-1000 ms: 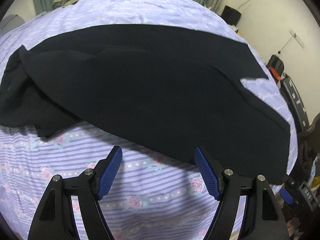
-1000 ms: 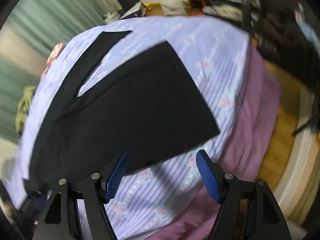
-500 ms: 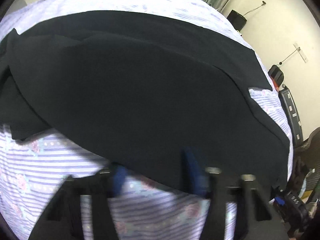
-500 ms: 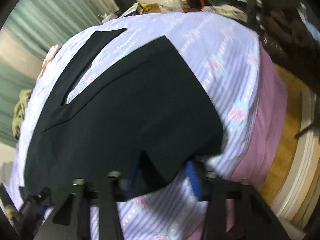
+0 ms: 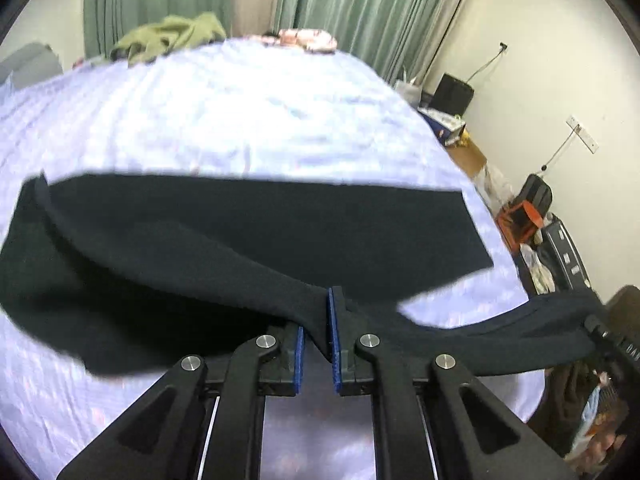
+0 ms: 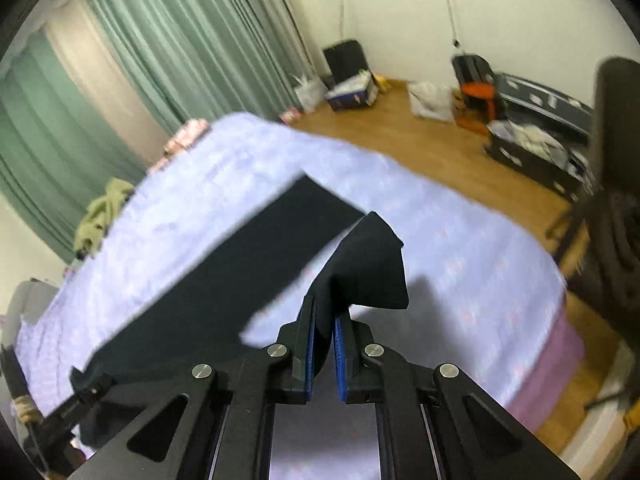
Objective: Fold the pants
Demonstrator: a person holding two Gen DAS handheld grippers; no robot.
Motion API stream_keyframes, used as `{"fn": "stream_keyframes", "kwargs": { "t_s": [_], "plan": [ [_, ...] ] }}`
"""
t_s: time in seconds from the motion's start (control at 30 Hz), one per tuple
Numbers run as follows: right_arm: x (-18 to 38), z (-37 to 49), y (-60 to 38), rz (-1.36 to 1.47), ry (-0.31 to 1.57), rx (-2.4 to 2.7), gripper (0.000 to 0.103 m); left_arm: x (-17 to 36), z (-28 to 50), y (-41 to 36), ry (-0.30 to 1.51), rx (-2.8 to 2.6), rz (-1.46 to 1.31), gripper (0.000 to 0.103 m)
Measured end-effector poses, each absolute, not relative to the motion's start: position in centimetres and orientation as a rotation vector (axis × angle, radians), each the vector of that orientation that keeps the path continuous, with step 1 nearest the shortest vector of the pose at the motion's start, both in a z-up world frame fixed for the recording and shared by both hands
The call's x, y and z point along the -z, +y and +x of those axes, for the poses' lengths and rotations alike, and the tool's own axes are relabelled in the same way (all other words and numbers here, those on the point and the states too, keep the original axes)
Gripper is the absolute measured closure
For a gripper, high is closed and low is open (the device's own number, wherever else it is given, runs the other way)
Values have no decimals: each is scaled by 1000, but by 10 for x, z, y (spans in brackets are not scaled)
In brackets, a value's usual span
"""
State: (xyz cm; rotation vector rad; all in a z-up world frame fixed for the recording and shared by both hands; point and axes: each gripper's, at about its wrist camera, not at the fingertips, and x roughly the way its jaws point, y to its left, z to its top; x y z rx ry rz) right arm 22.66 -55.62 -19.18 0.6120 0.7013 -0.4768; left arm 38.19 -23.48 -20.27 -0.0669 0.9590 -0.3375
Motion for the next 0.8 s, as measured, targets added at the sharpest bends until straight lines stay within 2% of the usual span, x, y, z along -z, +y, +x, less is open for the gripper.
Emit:
{"fn": "stream_keyframes", "kwargs": {
  "t_s": [0.13,0.27,0.6,0.67,0.73,0.77,0.8],
  "plan": [
    [173,278,-581,587,642,429,95,191,428,-262,912,319,-44,91],
    [172,338,-606,585,640,398,95,204,481,-291,924,294,-18,91],
    [259,480,-648,575,835,349,95,288,586,-326,1039,161,43,91],
    [274,498,-651,581,870,326,85,298,595,-328,1055,128,58,91],
    [277,505,-654,534,885,367,55,304,601,-331,1075,111,58,87],
    [275,502,-653,509,871,383,51,303,601,-333,1076,116,54,76],
    [272,499,-652,482,855,403,46,300,600,-336,1069,135,48,61]
  ]
}}
